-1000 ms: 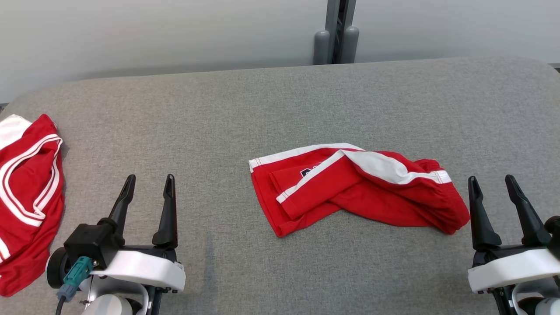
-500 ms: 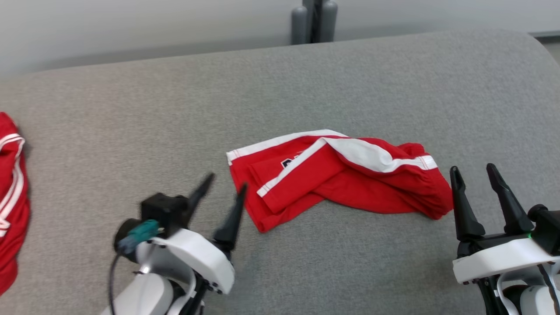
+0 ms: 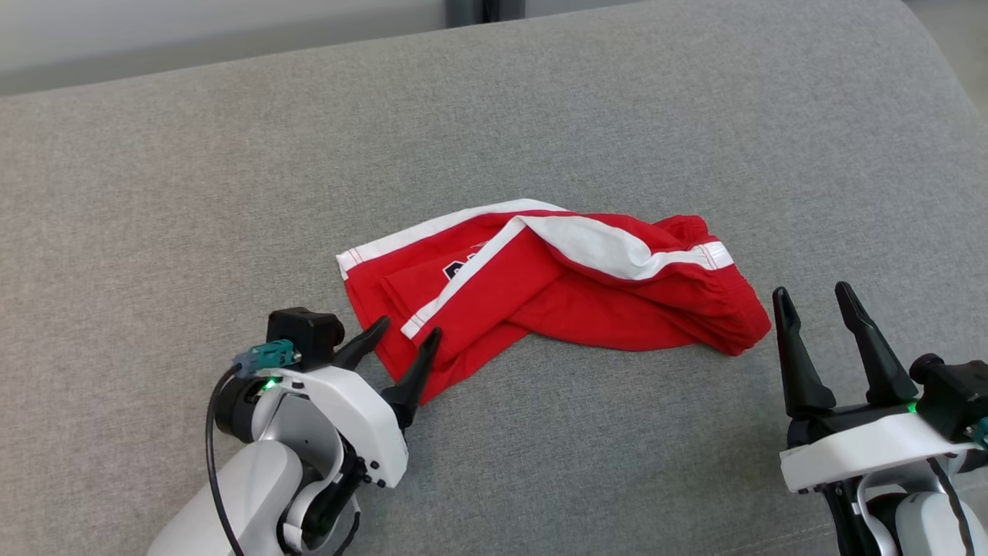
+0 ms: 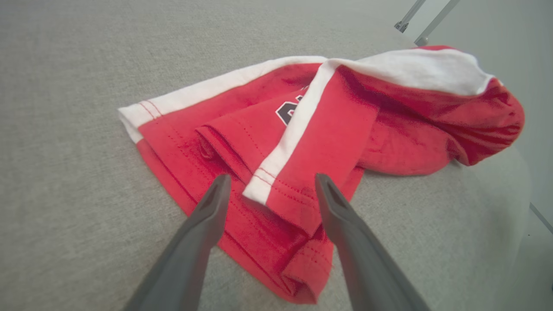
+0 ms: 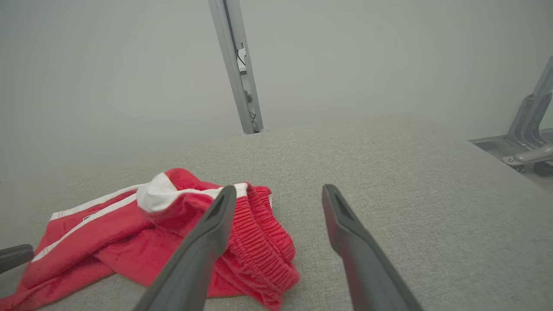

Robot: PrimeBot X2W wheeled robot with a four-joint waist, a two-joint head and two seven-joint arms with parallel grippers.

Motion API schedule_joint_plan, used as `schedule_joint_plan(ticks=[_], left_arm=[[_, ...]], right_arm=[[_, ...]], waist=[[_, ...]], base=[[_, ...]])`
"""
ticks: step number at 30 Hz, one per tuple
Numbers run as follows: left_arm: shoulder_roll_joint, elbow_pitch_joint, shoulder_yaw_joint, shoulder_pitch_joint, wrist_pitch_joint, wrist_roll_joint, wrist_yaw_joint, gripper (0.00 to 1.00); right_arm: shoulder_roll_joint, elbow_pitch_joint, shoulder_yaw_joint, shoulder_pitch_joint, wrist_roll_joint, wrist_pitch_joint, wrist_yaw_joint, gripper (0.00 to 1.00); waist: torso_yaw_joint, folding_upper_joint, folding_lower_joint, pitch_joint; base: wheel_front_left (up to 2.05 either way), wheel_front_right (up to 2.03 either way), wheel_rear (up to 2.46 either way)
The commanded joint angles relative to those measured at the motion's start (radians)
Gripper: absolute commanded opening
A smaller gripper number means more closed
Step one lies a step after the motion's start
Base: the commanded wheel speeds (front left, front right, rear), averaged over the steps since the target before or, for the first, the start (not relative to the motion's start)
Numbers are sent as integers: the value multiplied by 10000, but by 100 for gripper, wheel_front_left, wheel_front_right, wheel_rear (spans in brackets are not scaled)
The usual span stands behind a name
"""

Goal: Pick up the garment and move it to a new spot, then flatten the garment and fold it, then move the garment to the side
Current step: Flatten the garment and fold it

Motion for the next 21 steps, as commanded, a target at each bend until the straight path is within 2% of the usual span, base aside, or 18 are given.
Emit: schedule_joint_plan(ticks=[1, 8, 11, 13, 14, 15, 16, 18, 21], left_arm=[[18, 69, 53, -175, -51, -47, -87, 100], [-71, 561, -73, -301, 36, -187, -345, 100], [-96, 660, -125, -325, 8, -188, -427, 91], [-115, 719, -142, -359, -31, -181, -480, 80], [-118, 742, -163, -378, -72, -162, -519, 67], [-124, 753, -168, -394, -124, -139, -558, 50], [-109, 762, -178, -426, -177, -83, -599, 41], [-100, 771, -201, -460, -288, -43, -622, 0], [-69, 728, -214, -513, -410, 58, -654, 0]], right_arm=[[-21, 36, 18, -94, 82, -61, -7, 100], [-17, 230, 57, -191, 151, -196, -7, 100], [-14, 270, 75, -259, 147, -213, -7, 100], [-13, 291, 86, -271, 156, -216, -7, 100], [-14, 299, 91, -291, 167, -203, -7, 100], [-13, 300, 96, -306, 177, -217, -7, 100], [-13, 305, 92, -320, 183, -222, -7, 100], [-14, 324, 73, -334, 205, -218, -7, 100], [-13, 331, 42, -349, 214, -215, -7, 100]], waist=[[-31, -1, 0, 26], [-56, -1, 0, 103], [-51, -1, 0, 126], [-46, -1, 0, 140], [-45, -1, 0, 149], [-43, -1, 0, 157], [-42, -1, 0, 165], [-37, -1, 0, 165], [-32, -1, 0, 150]], base=[[0, 0, 0], [0, 0, 0], [0, 0, 0], [0, 0, 0], [0, 0, 0], [0, 0, 0], [0, 0, 0], [0, 0, 0], [0, 0, 0]])
